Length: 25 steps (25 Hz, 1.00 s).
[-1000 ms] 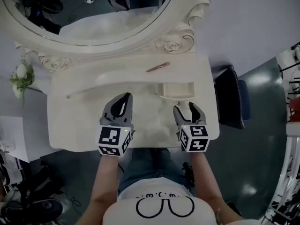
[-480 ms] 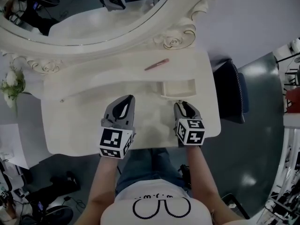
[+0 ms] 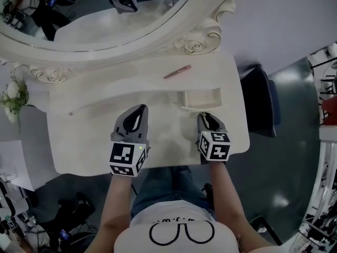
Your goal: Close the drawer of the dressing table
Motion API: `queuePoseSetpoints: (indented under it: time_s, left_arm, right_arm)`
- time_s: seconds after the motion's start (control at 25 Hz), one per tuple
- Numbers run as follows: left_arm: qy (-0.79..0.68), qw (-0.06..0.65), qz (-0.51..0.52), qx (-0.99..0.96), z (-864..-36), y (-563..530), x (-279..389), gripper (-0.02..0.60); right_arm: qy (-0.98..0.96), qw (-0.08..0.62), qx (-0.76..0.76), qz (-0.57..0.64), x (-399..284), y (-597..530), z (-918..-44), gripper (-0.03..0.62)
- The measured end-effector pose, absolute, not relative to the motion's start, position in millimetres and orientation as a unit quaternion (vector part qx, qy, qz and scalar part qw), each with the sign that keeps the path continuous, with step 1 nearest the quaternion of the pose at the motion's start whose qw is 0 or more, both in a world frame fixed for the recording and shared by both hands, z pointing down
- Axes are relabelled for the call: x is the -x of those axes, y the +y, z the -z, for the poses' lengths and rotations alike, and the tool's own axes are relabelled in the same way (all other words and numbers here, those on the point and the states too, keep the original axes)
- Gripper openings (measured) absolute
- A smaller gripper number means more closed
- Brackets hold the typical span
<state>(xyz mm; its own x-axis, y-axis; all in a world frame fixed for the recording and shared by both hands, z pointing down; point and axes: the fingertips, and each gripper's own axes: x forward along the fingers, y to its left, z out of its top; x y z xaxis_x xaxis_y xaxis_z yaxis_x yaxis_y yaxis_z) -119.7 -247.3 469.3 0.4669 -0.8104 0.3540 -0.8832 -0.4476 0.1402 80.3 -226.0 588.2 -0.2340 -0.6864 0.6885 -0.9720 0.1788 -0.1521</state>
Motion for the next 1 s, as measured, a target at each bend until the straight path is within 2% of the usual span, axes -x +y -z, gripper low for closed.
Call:
queuePoseSetpoints:
  time_s: [0.48,1.0]
  left_arm:
    - [-0.512,0.150,-0.114,-0.838,-460.7,-241.2,123.0,-0.003]
    - [-0.512,0.150,-0.112,-0.838,-460.2,-241.2,120.6,-0.003]
  right_arm:
    - [-0.731,0.244,-0.561,-0.302,-78.8,-227.1,-585.5,0.097]
    - [-0.741,0.301,-0.548,-0.246,-75.5,-227.8,-583.4,0.097]
